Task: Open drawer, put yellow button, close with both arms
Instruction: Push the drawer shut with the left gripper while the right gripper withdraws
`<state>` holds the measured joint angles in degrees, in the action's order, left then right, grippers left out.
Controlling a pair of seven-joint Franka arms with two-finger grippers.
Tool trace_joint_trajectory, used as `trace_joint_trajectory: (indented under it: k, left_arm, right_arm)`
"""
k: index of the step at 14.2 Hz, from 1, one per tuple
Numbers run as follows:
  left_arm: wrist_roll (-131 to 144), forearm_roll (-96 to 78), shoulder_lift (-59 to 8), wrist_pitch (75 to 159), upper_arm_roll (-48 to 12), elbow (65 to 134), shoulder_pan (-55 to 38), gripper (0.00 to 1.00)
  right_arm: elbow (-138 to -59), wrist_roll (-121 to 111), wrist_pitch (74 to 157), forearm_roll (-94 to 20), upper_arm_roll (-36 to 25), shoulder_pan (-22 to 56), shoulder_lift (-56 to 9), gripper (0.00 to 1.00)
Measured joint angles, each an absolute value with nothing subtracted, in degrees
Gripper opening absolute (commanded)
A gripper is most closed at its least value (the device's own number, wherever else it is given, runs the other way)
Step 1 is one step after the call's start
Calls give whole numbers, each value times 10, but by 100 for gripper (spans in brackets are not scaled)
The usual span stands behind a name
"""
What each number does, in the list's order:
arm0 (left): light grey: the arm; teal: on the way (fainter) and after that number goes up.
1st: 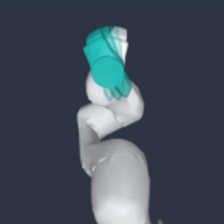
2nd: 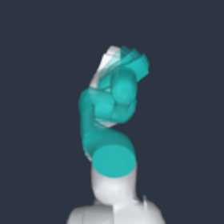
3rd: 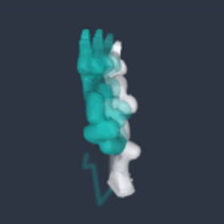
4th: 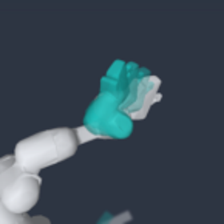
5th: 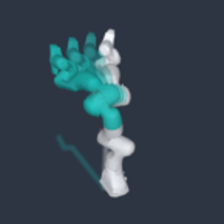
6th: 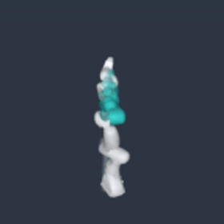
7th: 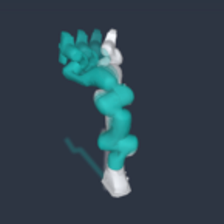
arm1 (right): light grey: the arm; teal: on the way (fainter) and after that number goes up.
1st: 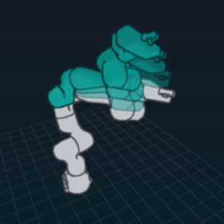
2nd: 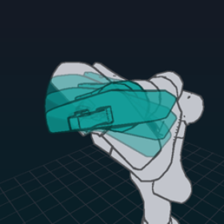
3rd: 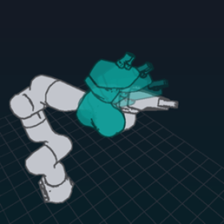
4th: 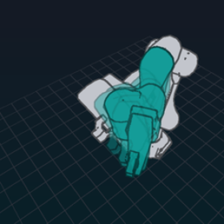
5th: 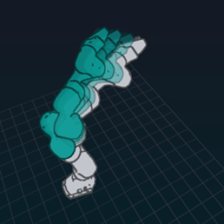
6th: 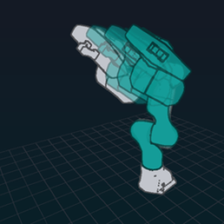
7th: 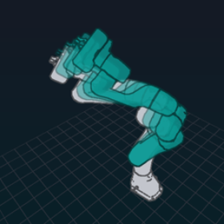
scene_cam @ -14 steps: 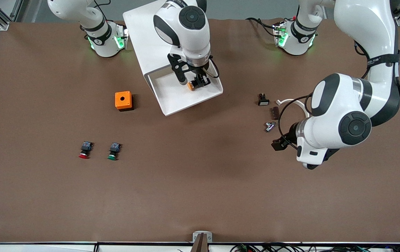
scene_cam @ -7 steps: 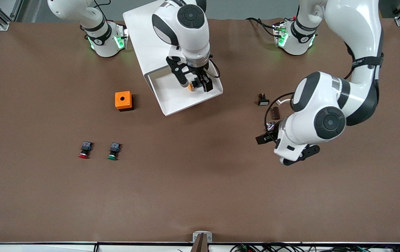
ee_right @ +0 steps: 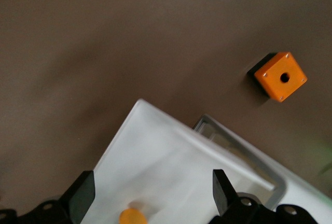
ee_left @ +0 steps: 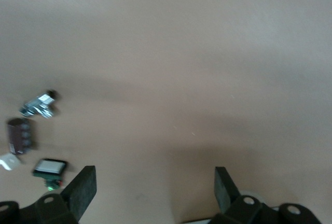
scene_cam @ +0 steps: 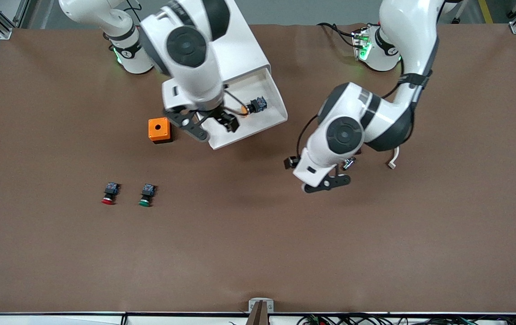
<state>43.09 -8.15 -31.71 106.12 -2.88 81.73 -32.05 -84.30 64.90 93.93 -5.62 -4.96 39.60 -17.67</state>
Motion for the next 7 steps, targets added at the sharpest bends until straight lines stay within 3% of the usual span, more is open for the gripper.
trace_joint_trajectory:
  k: [7]
  left_arm:
    - [539, -83, -319, 1084, -32, 825, -421, 100]
  right_arm:
    - [-835, 232, 832, -52, -54, 183, -119, 100]
